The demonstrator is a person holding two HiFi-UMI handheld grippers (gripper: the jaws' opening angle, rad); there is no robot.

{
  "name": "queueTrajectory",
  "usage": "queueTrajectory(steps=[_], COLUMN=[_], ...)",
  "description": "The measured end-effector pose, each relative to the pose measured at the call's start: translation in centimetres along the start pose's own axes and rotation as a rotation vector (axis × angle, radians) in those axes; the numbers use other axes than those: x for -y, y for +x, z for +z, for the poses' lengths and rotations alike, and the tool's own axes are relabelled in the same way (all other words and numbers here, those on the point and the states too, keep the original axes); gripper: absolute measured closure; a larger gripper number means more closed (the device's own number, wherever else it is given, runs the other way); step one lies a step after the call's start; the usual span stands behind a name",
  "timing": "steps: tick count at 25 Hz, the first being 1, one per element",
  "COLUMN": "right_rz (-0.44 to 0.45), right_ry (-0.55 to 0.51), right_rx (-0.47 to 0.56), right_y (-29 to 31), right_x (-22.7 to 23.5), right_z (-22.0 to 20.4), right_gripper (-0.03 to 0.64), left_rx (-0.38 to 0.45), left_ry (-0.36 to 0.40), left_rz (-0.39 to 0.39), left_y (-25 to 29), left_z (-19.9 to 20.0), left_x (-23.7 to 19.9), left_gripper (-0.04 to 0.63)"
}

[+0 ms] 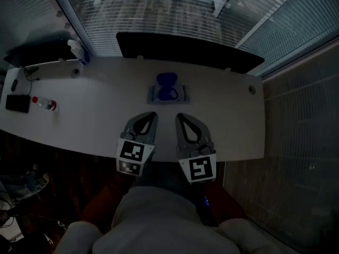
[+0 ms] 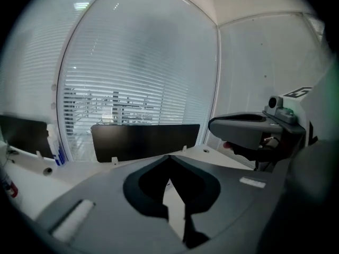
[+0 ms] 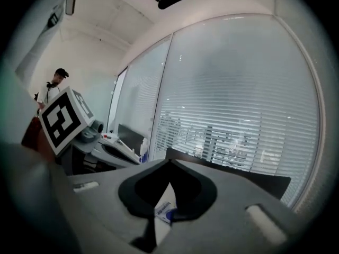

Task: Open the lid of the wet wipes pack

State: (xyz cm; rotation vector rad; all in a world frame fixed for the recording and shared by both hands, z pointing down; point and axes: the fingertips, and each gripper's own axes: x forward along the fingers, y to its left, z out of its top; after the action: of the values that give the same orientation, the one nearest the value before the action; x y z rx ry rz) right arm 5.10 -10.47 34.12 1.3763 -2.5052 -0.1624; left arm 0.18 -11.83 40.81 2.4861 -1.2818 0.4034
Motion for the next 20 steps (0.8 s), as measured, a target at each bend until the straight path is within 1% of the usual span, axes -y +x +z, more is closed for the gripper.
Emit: queueTrajectory(steps=[3, 5, 8, 12, 15, 20], right_rz=[-0.012, -0.012, -0.009, -0.011, -0.016, -0.041], right_ry=[0.069, 0.115, 0.163, 0.217, 0.242, 0.233], right_rx=[0.040, 0.054, 0.058, 0.067, 0.081, 0.056], right_y=[-2.2, -3.5, -5.5, -7.4, -8.8, -10.7], right_x=[-0.5, -1.1, -2.1, -2.8, -3.3, -3.3], right_z=[2.3, 3.2, 3.8, 4.7, 5.3, 4.0], right_gripper=[0.615, 0.615, 0.615, 0.615, 0.617, 0.617], left_rx=[0.023, 0.052, 0.103, 0.139, 0.153, 0.160], left_ry=[-0.011, -0.007, 0.015, 0.028, 0.032, 0.029], left_rz=[0.018, 0.015, -0.002, -0.017, -0.019, -0.027], left_y=[-1.9, -3.1, -5.1, -6.9, -7.9, -8.7], left_z=[1.0, 1.7, 3.0, 4.5, 4.6, 3.8], left_x=[0.8, 1.6, 3.2, 4.5, 5.3, 6.8], left_gripper=[0.592, 0.592, 0.592, 0.592, 0.592, 0.592])
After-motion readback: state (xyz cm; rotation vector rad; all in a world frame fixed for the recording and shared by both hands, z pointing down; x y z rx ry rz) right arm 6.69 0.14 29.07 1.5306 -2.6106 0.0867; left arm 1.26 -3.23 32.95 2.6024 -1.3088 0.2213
